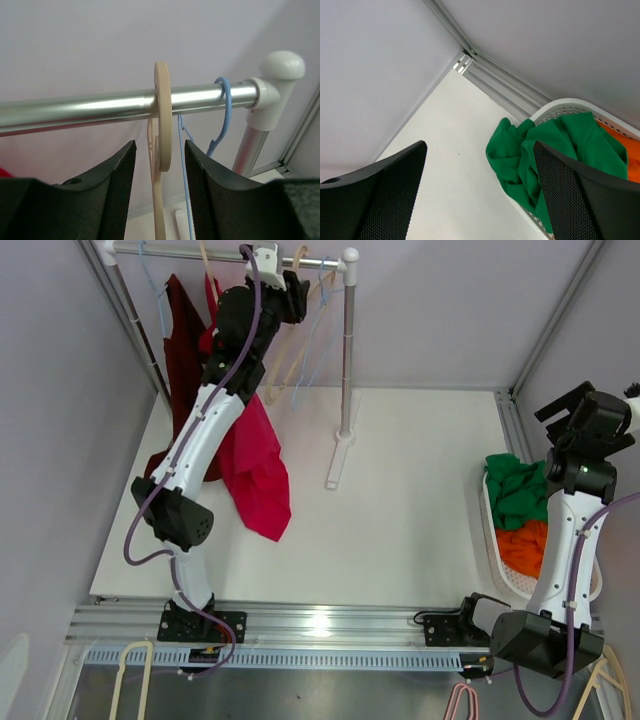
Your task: Remove the t-shirt from the hanger
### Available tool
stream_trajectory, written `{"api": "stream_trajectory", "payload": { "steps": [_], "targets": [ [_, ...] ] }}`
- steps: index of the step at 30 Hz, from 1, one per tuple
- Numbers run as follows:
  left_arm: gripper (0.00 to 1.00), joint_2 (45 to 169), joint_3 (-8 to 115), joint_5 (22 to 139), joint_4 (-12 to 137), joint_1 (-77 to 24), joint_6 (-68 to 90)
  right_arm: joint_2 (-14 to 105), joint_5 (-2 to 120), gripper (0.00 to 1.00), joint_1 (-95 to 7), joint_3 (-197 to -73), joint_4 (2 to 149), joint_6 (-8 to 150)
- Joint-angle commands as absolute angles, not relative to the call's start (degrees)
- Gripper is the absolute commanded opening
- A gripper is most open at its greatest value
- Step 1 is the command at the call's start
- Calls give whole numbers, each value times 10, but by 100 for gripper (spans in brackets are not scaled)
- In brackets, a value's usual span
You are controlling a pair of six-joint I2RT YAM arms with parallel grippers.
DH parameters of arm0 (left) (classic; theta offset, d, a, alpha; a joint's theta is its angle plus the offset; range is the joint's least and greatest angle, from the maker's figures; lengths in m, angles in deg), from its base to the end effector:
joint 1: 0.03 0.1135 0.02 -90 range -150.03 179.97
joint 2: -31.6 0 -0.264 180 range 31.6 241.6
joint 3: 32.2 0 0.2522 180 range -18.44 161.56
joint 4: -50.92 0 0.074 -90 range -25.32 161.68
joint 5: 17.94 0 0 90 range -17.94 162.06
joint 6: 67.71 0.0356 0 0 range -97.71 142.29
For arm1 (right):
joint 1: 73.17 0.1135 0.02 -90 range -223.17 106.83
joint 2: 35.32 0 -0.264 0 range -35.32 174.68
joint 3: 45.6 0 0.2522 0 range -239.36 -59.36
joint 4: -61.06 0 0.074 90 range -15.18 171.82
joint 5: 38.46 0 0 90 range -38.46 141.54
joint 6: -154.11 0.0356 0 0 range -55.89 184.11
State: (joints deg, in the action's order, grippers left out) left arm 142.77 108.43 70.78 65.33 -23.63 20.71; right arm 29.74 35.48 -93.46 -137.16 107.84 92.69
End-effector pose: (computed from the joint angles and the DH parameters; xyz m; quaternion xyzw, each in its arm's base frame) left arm 0.4042 -0.1757 0.5122 0.1075 0.5989 -0.1663 0.7760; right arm 0.2178 -0.0910 0.4279 0.4088 0.7067 -0.0734 0.5728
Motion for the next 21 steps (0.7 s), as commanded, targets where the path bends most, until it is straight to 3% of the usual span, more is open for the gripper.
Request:
{"api": "stream_trajectory", "payload": {
  "steps": [1,12,17,21],
  "targets": [
    [48,1355,1091,714,642,-231,197,300,361,91,-929,-1390,1085,919],
    [49,1223,977,634,663,-240,196,301,385,94,-880,-1393,1081,914],
    [49,1219,996,561,696,-239,222,295,398,94,-874,-1391,1082,919],
    [47,1257,1074,434,764,-236,216,292,408,95,-871,-1389,1081,921]
  ]
}}
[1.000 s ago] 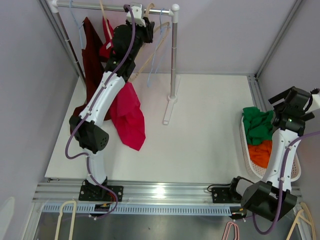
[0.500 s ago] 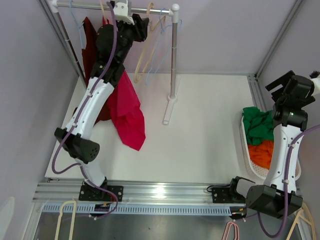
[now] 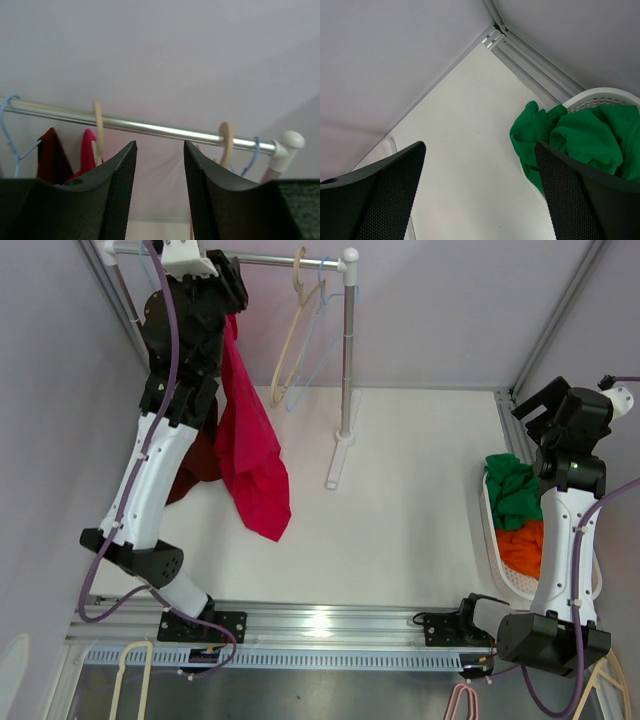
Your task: Remove the t-shirt from the hanger
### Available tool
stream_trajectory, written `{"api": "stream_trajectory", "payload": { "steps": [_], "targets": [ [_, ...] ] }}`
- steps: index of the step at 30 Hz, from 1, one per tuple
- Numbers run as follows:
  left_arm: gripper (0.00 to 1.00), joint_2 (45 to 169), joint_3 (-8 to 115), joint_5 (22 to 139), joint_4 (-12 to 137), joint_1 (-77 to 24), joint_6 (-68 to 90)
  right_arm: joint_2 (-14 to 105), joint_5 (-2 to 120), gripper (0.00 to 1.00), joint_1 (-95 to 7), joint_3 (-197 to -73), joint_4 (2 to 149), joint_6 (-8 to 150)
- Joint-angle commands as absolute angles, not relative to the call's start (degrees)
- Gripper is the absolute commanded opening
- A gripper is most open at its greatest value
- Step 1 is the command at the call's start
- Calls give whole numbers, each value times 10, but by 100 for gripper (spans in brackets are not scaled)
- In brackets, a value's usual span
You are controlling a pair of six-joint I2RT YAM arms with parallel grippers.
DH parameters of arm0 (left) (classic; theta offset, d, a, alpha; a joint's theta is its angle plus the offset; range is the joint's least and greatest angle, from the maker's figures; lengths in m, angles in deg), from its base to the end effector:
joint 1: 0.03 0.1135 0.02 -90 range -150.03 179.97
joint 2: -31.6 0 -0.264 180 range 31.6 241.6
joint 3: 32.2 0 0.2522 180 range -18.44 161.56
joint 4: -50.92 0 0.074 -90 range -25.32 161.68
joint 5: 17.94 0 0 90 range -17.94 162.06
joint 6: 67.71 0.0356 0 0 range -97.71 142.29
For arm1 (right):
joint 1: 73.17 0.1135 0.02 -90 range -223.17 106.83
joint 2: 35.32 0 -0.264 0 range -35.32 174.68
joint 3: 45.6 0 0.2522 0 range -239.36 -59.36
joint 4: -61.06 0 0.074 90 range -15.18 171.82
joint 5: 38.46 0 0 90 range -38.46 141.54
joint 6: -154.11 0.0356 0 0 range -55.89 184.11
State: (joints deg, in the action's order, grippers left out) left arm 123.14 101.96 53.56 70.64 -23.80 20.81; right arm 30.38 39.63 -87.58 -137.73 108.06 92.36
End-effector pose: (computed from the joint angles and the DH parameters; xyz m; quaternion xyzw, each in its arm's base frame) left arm 0.2900 -0.1154 0.5901 -0.0260 0.5611 -0.0931 0.8221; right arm 0.2297 -0.0666 0.4281 0.3524 0.7401 -0.0164 0.5726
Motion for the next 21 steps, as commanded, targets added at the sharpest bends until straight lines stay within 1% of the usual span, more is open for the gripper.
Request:
{"api": "stream_trajectory", "payload": {
  "steps": [1,4,8,13,18,21],
  "targets": [
    [46,1285,1105,420,789,-235,217,291,409,95,-871,-1388,1080,921],
    [46,1332,1151,386,798,-233,246,290,411,95,-870,-1388,1082,920],
    [46,1359,1156,366,785,-230,255,286,411,95,-870,-1388,1079,919],
    [43,1393,1167,339,772,-228,270,291,409,96,-870,-1393,1077,916],
    [42,1397,1125,293,685,-227,304,298,407,96,-870,-1397,1069,913],
    [43,1402,1124,262,650,-228,328,309,411,97,-870,-1409,1069,913]
  ]
}}
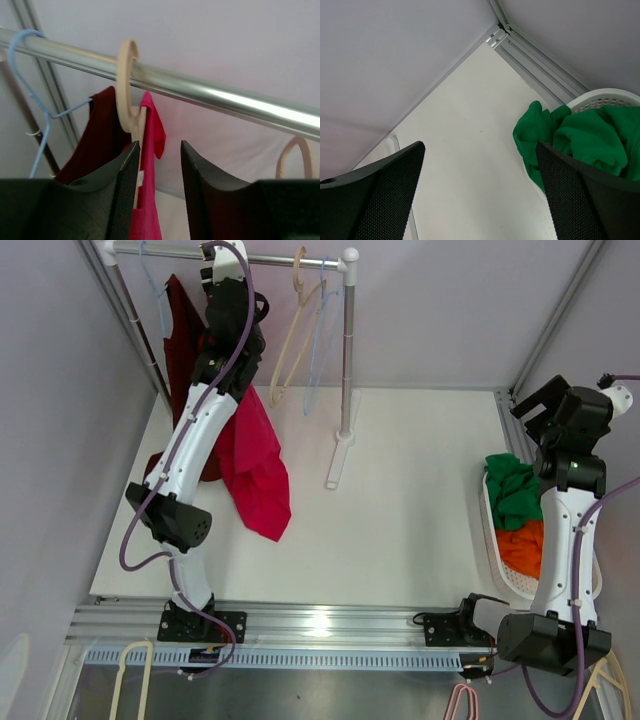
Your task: Remove the t-shirt from the hanger
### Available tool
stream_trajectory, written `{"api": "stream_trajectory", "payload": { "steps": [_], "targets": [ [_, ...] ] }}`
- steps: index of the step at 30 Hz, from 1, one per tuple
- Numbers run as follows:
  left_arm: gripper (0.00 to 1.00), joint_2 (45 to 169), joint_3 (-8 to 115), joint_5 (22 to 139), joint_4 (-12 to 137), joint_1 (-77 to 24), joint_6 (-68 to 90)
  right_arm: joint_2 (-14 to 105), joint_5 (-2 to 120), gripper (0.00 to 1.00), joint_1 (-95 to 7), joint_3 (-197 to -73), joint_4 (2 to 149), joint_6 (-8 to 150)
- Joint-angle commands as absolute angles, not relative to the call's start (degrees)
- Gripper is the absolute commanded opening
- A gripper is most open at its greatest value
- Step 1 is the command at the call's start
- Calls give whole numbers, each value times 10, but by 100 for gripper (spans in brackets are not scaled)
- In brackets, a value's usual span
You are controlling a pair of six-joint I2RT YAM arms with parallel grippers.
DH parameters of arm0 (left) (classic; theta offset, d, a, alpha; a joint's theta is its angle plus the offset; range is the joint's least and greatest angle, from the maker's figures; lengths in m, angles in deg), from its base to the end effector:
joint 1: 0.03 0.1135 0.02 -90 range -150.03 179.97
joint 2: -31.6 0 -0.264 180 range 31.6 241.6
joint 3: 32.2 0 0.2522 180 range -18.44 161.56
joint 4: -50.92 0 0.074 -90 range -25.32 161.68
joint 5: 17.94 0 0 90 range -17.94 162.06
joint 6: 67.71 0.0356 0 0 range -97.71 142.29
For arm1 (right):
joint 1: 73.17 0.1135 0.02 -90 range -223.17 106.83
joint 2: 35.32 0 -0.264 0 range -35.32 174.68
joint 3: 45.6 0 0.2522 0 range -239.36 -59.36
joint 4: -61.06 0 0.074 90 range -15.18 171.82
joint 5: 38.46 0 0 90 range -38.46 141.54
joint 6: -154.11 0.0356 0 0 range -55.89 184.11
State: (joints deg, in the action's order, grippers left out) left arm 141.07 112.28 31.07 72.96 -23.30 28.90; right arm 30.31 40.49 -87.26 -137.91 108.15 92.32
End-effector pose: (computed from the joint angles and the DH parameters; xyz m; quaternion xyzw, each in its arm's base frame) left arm 0.3885 -0.1417 0.5297 -0.1143 0.6342 0.1095 0.7568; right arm 0.2297 -0.0647 0.4292 0.3462 0.7425 -0.0087 0.5734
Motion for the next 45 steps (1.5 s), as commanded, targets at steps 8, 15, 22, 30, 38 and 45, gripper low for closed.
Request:
{"api": "stream_trajectory", "payload": {
  "steps": [8,15,22,30,38,45],
  "targets": [
    [44,1434,1127,224,512,-227,436,334,411,97,-856,-1434,1067,907],
    [40,1473,1148,212,454,-217,484,371,394,97,-839,-1511,1099,895],
    [23,1489,1150,221,454,-201,461,365,377,97,-828,-1531,1111,896],
    [1,1490,1148,228,442,-188,467,357,368,98,-825,-1524,1112,892],
    [1,1453,1145,246,424,-185,463,362,371,98,-817,-1512,1104,892],
    [1,1375,1067,302,429,-188,405,362,379,98,-809,-1501,1095,893]
  ]
}}
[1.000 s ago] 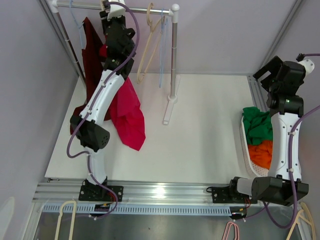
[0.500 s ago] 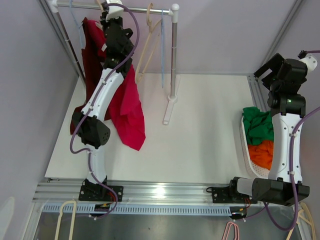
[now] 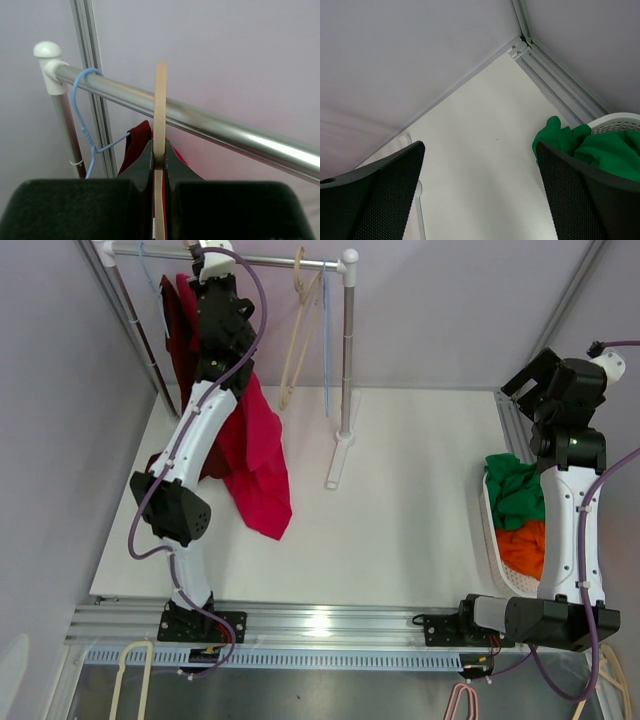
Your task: Remove the t-shirt from the hanger
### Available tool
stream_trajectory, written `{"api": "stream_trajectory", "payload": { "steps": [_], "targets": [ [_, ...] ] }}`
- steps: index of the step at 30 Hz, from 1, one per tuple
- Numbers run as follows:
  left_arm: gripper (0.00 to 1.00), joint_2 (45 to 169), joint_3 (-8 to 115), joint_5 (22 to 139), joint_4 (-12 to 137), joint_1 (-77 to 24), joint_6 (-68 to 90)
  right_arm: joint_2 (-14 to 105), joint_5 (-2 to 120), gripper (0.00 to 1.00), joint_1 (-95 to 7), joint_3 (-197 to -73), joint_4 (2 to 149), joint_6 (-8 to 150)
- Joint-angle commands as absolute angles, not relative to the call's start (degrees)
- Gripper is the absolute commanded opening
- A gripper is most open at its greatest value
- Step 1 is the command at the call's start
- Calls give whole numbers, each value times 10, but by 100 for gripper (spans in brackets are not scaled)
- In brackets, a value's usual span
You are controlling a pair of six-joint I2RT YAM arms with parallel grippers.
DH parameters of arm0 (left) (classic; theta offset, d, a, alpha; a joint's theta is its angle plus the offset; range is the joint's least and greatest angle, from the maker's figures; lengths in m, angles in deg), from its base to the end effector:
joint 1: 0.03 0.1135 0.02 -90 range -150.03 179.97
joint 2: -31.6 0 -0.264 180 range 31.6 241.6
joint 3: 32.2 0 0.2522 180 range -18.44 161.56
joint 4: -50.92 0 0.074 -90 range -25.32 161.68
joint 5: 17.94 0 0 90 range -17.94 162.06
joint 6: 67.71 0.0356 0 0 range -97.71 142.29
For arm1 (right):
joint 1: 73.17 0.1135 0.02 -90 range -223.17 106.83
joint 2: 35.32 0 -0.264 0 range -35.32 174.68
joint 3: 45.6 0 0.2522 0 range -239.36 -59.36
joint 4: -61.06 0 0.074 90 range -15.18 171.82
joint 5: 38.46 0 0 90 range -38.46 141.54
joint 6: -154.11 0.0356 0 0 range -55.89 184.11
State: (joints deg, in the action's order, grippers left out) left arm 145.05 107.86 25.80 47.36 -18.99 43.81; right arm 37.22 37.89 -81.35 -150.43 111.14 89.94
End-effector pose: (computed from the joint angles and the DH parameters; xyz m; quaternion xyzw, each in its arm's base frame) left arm 0.4205 -0.1173 0.5182 -0.1608 0.5481 0.2137 0.7925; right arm 0.2536 -0.0449 0.4669 0.3016 0.7467 -0.0051 0.5929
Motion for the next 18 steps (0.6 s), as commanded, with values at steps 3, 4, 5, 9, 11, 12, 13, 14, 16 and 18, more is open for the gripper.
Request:
{"api": "stream_trajectory", "payload": {
  "steps": [3,4,5,9,11,12,13,14,16,18],
  "targets": [
    [1,1367,1072,313,408,-190,417,357,383,98,-807,-1494,1091,893],
    [1,1371,1085,313,415,-191,421,357,384,98,-808,-1491,1091,893],
    [1,1376,1110,313,427,-191,421,356,387,98,-807,-1491,1092,892],
    [1,1352,1106,332,468,-191,386,353,390,98,-807,-1486,1092,893],
    [1,1335,1088,361,514,-191,341,352,394,98,-806,-1484,1092,895],
    [1,1326,1082,371,532,-191,327,352,404,98,-806,-1482,1090,896],
    [1,1308,1077,380,551,-191,309,353,410,98,-805,-1480,1086,893],
    [1,1299,1069,392,585,-191,279,353,417,98,-801,-1479,1083,892],
    [1,1268,1049,419,609,-191,256,355,434,98,-783,-1480,1076,877],
    [1,1250,1037,433,647,-191,227,348,439,97,-750,-1474,1064,865]
  ]
}}
